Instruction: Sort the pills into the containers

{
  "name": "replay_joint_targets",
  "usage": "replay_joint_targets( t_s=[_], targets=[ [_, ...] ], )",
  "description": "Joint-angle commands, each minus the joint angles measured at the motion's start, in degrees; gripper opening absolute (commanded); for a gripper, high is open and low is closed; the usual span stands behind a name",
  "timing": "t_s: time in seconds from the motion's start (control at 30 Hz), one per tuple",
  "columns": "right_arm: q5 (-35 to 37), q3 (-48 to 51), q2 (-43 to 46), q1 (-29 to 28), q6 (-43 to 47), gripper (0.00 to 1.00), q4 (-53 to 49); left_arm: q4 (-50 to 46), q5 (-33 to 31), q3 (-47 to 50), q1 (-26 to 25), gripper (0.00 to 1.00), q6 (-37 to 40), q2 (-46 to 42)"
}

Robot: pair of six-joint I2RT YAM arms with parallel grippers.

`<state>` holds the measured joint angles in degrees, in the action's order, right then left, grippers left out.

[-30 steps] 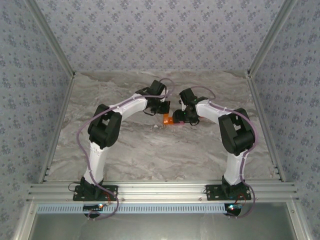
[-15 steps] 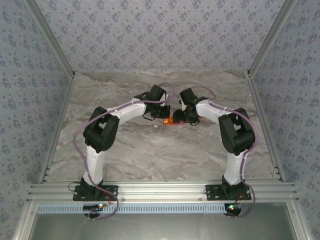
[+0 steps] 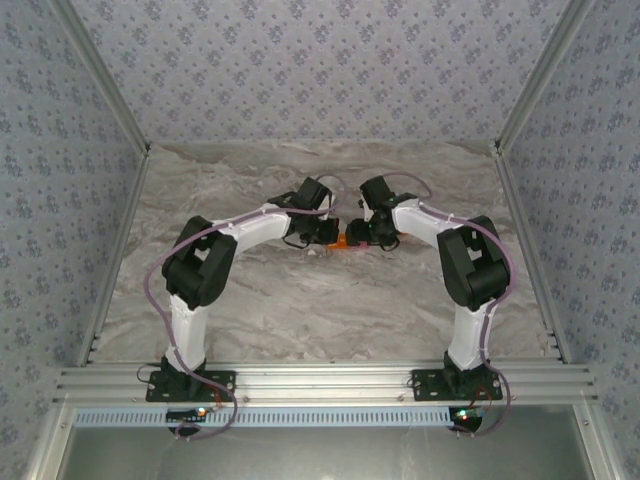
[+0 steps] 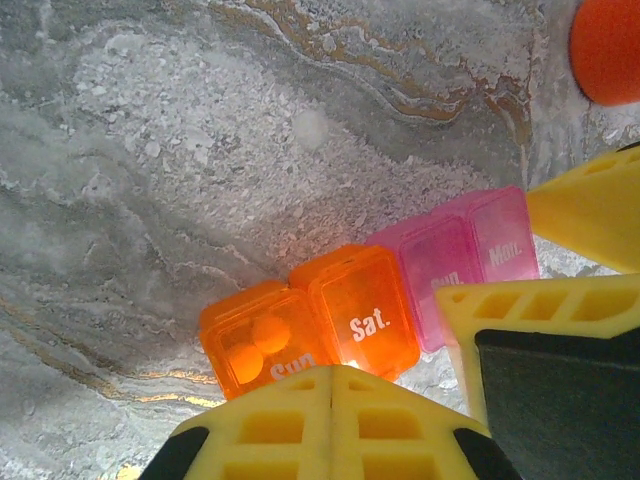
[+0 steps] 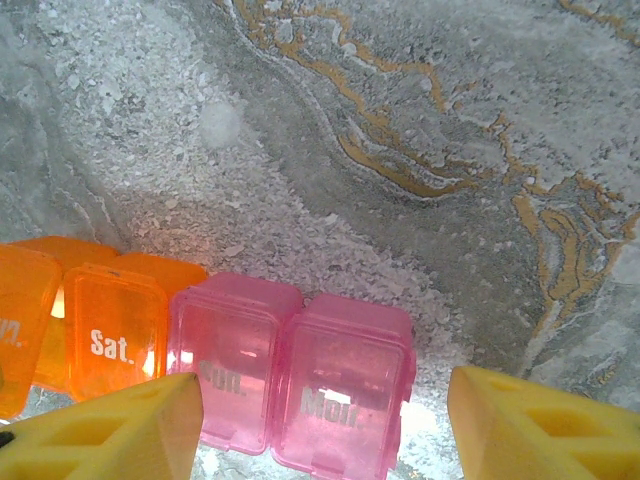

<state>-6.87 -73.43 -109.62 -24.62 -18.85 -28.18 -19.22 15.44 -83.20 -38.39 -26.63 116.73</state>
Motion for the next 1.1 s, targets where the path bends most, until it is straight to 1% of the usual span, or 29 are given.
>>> replay_joint_targets(
  t_s=[0.0,1.07],
  targets=[
    [1.7,0.1,-1.9,0.8,-0.7,0.67,-2.8,0.7,-0.1,0.4,-0.5,0.00,-0.5,-1.8],
    [1.4,-0.7,-2.8,0.8,-1.1,0.67,-3.2,-0.3,1.3,-0.1,-0.6,0.00,-0.3,3.7]
  ],
)
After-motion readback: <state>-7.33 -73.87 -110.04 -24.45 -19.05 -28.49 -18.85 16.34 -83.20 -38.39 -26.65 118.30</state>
